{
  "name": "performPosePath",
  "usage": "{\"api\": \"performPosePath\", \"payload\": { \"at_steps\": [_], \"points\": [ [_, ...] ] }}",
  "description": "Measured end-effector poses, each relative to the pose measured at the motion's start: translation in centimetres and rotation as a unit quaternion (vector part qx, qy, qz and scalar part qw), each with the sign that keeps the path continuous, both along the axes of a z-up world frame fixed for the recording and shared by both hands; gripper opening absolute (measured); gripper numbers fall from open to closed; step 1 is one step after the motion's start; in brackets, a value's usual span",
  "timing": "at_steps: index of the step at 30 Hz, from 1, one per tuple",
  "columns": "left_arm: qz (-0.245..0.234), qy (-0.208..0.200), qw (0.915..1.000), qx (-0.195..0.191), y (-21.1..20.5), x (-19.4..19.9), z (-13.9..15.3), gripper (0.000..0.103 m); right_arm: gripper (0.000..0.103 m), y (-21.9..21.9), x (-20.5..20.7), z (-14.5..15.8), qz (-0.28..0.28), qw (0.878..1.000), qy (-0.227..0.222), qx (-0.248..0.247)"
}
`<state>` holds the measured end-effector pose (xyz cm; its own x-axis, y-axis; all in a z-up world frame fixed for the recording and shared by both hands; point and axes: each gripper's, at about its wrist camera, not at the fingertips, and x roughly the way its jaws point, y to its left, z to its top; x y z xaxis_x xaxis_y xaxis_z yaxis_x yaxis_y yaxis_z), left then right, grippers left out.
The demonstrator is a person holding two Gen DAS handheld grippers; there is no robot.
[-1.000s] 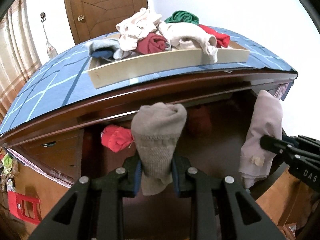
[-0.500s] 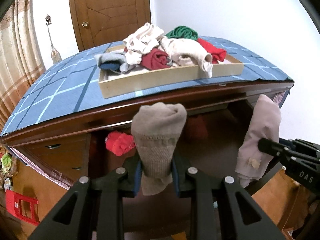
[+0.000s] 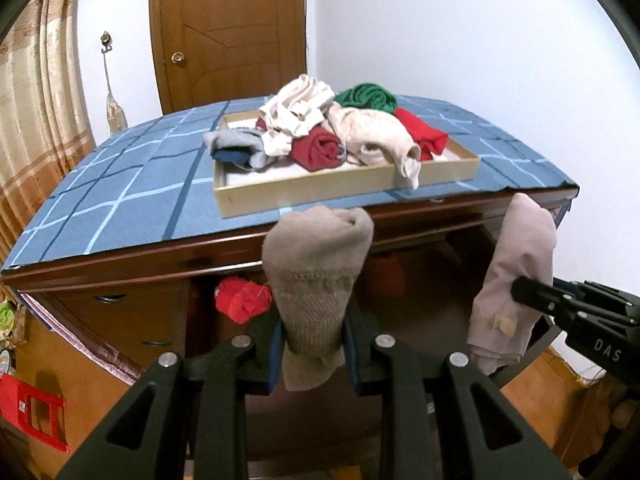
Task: Take underwear out of drawer
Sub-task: 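Lift the beige sock with the left gripper while the right gripper carries the pink underwear to the tray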
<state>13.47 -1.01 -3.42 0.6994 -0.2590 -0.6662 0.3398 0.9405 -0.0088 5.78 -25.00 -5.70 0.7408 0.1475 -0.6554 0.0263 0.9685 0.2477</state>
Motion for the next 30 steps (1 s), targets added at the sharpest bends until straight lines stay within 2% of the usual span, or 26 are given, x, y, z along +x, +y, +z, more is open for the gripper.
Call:
{"api": "performPosePath", "payload": {
  "at_steps": [30],
  "points": [
    [0.003, -0.057, 0.9980, -0.027, 0.1, 1.9, 4.1, 0.023, 0.023, -1.9, 3.0, 6.5, 0.003, 0.996, -0.080, -0.031]
  ]
}}
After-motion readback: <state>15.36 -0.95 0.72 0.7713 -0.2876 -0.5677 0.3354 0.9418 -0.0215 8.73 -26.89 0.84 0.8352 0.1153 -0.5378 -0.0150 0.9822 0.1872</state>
